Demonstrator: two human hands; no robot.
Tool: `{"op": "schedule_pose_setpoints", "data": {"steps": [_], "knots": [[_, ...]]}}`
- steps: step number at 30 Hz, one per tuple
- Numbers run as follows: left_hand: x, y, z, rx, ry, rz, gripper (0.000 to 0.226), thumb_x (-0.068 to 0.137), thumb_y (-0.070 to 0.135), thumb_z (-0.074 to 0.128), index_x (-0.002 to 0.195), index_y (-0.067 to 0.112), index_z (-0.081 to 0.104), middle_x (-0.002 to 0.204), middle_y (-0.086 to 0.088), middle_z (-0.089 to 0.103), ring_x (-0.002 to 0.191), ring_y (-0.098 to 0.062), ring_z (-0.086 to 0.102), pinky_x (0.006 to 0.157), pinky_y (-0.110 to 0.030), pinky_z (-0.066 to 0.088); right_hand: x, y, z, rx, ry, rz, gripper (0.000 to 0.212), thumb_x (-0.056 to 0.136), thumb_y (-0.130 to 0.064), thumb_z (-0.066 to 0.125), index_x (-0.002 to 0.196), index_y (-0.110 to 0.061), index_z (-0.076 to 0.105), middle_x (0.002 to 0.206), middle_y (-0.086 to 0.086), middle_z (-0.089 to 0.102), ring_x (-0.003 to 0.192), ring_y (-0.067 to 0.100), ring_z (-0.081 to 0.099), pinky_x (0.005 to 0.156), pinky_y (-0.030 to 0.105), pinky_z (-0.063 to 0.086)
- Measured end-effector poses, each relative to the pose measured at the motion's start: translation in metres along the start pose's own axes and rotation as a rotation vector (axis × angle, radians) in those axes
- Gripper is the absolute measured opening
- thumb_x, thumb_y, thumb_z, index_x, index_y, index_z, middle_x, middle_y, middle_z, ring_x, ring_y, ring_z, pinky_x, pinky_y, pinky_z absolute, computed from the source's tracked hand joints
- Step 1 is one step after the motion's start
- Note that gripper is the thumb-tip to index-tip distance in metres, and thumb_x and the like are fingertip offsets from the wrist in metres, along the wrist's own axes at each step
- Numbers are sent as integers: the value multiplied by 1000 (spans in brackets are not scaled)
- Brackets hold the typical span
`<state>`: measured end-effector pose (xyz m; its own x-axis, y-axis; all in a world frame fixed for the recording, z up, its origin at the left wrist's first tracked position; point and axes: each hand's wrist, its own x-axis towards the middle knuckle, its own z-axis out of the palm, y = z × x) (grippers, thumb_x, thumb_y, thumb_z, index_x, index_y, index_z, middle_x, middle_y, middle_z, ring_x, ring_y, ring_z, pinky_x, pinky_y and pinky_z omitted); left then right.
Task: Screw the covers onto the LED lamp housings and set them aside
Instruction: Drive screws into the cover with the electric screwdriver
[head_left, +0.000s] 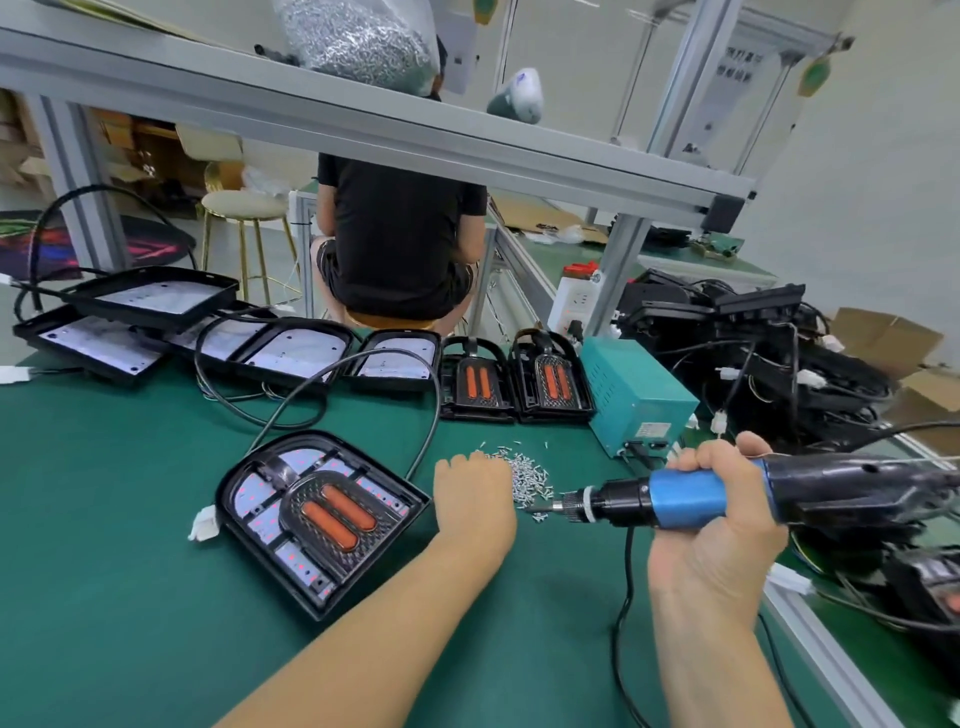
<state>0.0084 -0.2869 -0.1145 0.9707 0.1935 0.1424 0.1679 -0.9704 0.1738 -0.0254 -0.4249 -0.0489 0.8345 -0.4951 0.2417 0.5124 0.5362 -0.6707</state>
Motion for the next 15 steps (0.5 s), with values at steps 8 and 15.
{"op": "schedule_pose_setpoints", "data": {"steps": [8,15], "knots": [[3,-2,16,-36,27,-84,7,92,19,56,94,19,63,104,0,62,99,-20,57,85,-32,34,5,-2,-5,-10,21,16,30,82,8,56,84,-22,56,60,-6,55,58,11,55,66,27,47],[6,-7,19,-184,19,-94,18,95,28,52,89,23,69,105,2,58,94,-20,56,88,-33,33,4,0,-6,-8,12,28,29,82,6,57,83,-23,57,60,-8,56,57,11,55,63,23,48]]}}
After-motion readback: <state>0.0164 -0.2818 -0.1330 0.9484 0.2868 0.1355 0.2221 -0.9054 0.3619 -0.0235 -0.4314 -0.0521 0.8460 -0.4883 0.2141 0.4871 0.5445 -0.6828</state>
